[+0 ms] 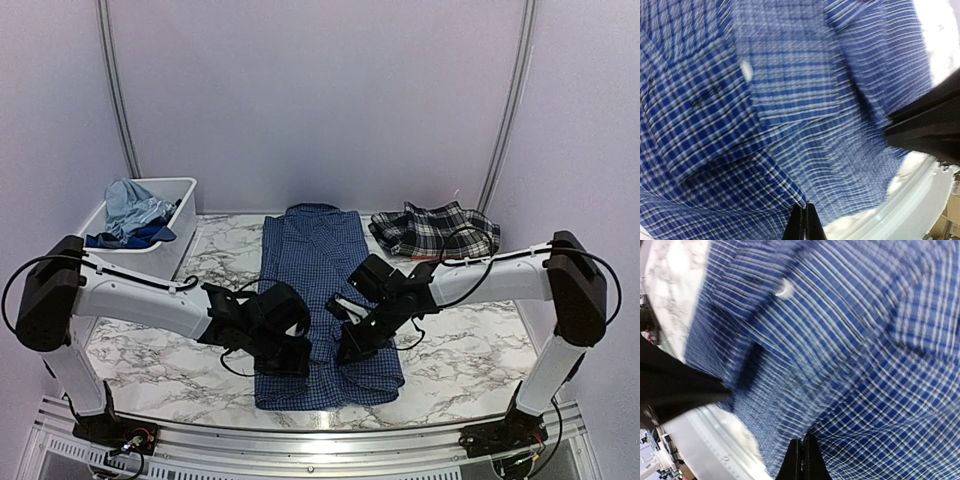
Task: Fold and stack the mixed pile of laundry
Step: Rotate the rectangle-folded shirt at the center of the board, then pick up the rectangle-folded shirt from the center of the board.
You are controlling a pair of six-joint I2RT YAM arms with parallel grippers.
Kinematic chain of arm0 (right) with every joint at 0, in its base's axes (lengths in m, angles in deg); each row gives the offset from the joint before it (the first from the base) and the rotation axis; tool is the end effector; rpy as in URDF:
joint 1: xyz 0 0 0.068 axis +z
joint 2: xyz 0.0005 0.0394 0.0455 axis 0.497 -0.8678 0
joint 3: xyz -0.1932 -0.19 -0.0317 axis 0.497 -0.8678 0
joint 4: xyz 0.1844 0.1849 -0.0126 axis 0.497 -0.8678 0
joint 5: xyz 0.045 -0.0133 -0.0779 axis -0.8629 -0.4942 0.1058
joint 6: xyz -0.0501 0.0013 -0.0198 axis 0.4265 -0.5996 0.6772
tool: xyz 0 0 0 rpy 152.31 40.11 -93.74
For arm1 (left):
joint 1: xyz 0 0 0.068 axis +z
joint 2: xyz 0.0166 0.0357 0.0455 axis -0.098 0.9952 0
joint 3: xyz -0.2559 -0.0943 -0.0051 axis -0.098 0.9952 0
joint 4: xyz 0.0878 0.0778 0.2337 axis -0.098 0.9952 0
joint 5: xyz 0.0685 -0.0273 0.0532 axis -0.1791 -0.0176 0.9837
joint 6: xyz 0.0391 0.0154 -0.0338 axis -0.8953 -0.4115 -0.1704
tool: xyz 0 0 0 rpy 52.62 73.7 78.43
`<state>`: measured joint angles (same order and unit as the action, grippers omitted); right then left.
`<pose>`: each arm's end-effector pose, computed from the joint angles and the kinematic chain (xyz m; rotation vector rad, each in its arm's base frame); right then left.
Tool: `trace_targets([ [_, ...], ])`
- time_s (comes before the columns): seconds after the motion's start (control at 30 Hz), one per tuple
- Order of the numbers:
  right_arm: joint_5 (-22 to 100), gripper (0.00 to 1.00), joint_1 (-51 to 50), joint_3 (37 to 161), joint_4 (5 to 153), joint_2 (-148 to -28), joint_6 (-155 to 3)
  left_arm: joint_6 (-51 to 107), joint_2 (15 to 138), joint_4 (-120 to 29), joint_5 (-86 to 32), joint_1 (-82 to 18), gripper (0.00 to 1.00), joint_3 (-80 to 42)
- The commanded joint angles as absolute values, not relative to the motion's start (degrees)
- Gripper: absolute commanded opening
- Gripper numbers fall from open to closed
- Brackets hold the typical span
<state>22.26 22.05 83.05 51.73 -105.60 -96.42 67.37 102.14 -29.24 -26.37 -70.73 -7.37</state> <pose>0.1918 0.2683 0.1684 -0.7696 2.8752 0.8913 0.1465 -0.3266 0.1688 0.4046 2.7781 -0.8457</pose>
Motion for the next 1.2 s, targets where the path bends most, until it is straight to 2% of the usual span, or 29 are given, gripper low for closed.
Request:
trace_targets([
  [0.0, 19.0, 0.00, 22.7, 90.0, 49.3, -103.1, -96.2, 64.4, 98.8, -28.9, -28.4, -70.9, 0.00, -11.4],
  [0.13, 16.5, 0.00, 22.6, 87.5, 50.7, -102.4, -97.0, 63.9, 99.0, -29.8, -29.5, -71.2, 0.00, -10.9],
  [0.3, 9.8, 0.00, 22.7, 76.3, 65.6, -103.5, -103.4, 64.2, 101.8, -36.9, -32.8, -72.0, 0.00, -7.3],
  [0.53, 6.3, 0.02, 22.7, 70.6, 77.6, -107.0, -106.9, 67.1, 103.4, -47.7, -33.8, -72.2, 0.00, -0.8],
  [0.6, 5.1, 0.08, 22.6, 69.9, 78.9, -106.3, -108.0, 67.0, 102.2, -48.0, -32.9, -72.2, 0.11, 0.0],
  [0.73, 5.2, 0.26, 22.6, 71.5, 79.8, -101.3, -107.3, 66.0, 95.3, -48.3, -29.8, -72.2, 0.44, 2.0],
  [0.8, 6.3, 0.37, 22.5, 73.8, 74.6, -97.3, -105.1, 65.2, 89.0, -47.7, -27.1, -72.2, 0.70, 3.3],
  [0.83, 7.8, 0.43, 22.2, 74.7, 71.2, -94.7, -103.5, 64.8, 85.9, -47.0, -25.2, -72.2, 0.87, 4.2],
  [0.87, 9.5, 0.48, 21.9, 75.5, 67.9, -92.1, -102.1, 64.6, 82.8, -46.1, -22.8, -72.2, 0.97, 5.2],
  [1.0, 15.6, 0.73, 18.2, 72.7, 60.1, -81.0, -99.2, 66.9, 70.0, -44.6, -14.0, -72.2, 0.99, 11.7],
  [1.1, 17.1, 0.97, 13.4, 65.9, 59.4, -73.2, -102.3, 73.3, 62.3, -43.9, -10.1, -72.2, 0.99, 18.4],
  [1.17, 15.5, 0.98, 10.9, 61.7, 58.8, -69.4, -103.7, 78.1, 59.8, -43.1, -10.8, -72.2, 0.99, 22.2],
])
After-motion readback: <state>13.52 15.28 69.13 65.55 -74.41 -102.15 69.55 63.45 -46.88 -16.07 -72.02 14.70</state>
